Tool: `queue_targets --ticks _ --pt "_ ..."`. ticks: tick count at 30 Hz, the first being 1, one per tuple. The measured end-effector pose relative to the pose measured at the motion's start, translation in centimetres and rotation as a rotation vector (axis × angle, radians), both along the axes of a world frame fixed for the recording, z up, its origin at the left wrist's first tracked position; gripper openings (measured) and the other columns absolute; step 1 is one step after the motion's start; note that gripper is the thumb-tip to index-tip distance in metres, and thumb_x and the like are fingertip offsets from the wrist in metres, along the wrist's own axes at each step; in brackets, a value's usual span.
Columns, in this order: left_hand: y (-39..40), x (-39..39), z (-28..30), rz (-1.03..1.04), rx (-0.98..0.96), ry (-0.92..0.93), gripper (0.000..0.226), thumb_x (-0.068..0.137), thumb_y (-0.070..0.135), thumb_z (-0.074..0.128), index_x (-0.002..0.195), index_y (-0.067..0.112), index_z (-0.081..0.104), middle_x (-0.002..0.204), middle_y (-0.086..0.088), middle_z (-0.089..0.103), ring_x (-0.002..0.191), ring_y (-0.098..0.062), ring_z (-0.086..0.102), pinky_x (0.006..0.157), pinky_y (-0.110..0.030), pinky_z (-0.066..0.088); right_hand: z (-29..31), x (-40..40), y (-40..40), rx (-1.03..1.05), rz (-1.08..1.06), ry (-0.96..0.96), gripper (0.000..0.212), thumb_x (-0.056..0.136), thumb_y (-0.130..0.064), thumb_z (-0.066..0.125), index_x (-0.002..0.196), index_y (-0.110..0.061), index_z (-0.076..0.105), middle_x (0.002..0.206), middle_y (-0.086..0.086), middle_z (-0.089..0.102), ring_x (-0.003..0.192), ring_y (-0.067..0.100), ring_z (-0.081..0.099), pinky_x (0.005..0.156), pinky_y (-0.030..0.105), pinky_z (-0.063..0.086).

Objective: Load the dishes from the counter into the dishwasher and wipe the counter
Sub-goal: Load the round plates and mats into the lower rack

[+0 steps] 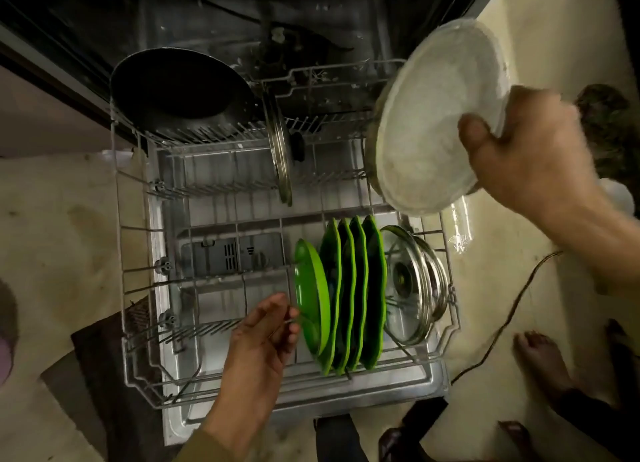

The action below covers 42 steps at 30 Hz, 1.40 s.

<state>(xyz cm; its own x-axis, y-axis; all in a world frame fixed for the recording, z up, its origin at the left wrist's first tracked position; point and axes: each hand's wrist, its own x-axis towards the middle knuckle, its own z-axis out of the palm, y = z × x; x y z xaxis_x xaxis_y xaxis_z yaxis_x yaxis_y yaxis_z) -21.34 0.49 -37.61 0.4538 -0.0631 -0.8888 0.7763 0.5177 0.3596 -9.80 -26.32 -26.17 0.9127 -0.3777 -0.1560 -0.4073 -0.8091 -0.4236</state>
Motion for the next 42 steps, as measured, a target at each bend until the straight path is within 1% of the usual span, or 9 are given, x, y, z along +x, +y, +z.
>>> queue_targets --ticks 2,4,10,14,19,24,30,36,42 --pt "0.4 -0.4 0.0 -0.012 0.017 0.013 0.024 0.067 0.015 0.070 0.091 0.011 0.066 0.070 -0.004 0.066 0.053 -0.010 0.060 0.048 -0.016 0.051 -1.9 1.7 -1.1 0.009 0.001 0.056 0.021 0.099 -0.023 0.053 0.099 -0.002 0.055 0.084 0.014 0.064 0.059 0.026 0.063 0.050 0.028 0.053" --pt "1.0 -0.8 -0.2 -0.019 0.030 0.026 0.022 0.071 0.013 0.068 0.092 0.011 0.066 0.070 -0.003 0.067 0.053 -0.010 0.060 0.048 -0.016 0.052 -3.8 2.7 -1.7 0.008 0.011 0.111 0.023 0.097 -0.021 0.053 0.102 0.001 0.057 0.083 0.020 0.067 0.064 0.032 0.068 0.057 0.040 0.059" --pt "2.5 -1.5 -0.5 -0.021 0.084 0.057 0.024 0.073 0.012 0.066 0.097 0.010 0.067 0.072 -0.003 0.068 0.052 -0.009 0.060 0.047 -0.017 0.052 -6.6 3.5 -2.0 0.028 -0.010 0.171 0.025 0.097 -0.019 0.056 0.110 0.001 0.058 0.098 0.022 0.065 0.075 0.034 0.068 0.063 0.040 0.059" --pt "2.8 -1.4 -0.4 -0.018 0.101 0.069 0.030 0.071 0.013 0.066 0.101 0.009 0.066 0.070 -0.003 0.067 0.051 -0.009 0.060 0.047 -0.017 0.052 -7.4 3.9 -1.9 0.043 -0.028 0.164 0.022 0.096 -0.017 0.056 0.109 0.001 0.057 0.102 0.020 0.064 0.073 0.033 0.066 0.047 0.027 0.054" --pt "2.7 -1.1 -0.4 -0.021 0.099 0.072 0.030 0.071 0.014 0.066 0.100 0.009 0.066 0.072 -0.003 0.067 0.052 -0.009 0.060 0.048 -0.016 0.052 -8.1 4.4 -1.1 0.058 -0.034 0.098 0.029 0.096 -0.014 0.059 0.121 0.001 0.057 0.109 0.017 0.063 0.081 0.031 0.063 0.068 0.029 0.053" --pt "2.7 -0.9 -0.3 -0.021 0.091 0.065 0.028 0.071 0.015 0.067 0.099 0.010 0.067 0.074 -0.003 0.068 0.054 -0.009 0.060 0.050 -0.016 0.053 -8.4 5.8 -0.8 -0.011 -0.021 0.065 0.032 0.093 -0.015 0.063 0.122 -0.001 0.061 0.097 0.010 0.059 0.078 0.028 0.060 0.071 0.029 0.052" --pt "2.8 -1.2 -0.5 -0.018 0.094 0.079 0.028 0.071 0.015 0.066 0.099 0.010 0.066 0.073 -0.002 0.068 0.054 -0.009 0.061 0.050 -0.016 0.053 -8.8 6.3 -1.1 -0.095 0.011 0.052 0.034 0.093 -0.019 0.064 0.124 -0.006 0.061 0.111 0.015 0.063 0.094 0.032 0.062 0.080 0.035 0.053" --pt "3.0 -1.5 -0.5 -0.020 0.086 0.074 0.027 0.072 0.012 0.064 0.099 0.010 0.066 0.072 -0.003 0.067 0.054 -0.009 0.060 0.048 -0.017 0.052 -8.8 6.5 -1.0 -0.143 0.076 0.004 0.033 0.095 -0.014 0.060 0.126 -0.003 0.059 0.113 0.018 0.064 0.087 0.029 0.059 0.081 0.034 0.050" --pt "3.4 -1.7 -0.6 -0.006 0.082 0.076 0.031 0.070 0.014 0.065 0.101 0.010 0.065 0.072 -0.003 0.067 0.054 -0.009 0.059 0.049 -0.015 0.052 -8.0 8.0 -0.8 -0.185 0.090 0.000 0.035 0.100 -0.020 0.055 0.131 -0.004 0.054 0.124 0.017 0.057 0.107 0.035 0.058 0.090 0.036 0.049"
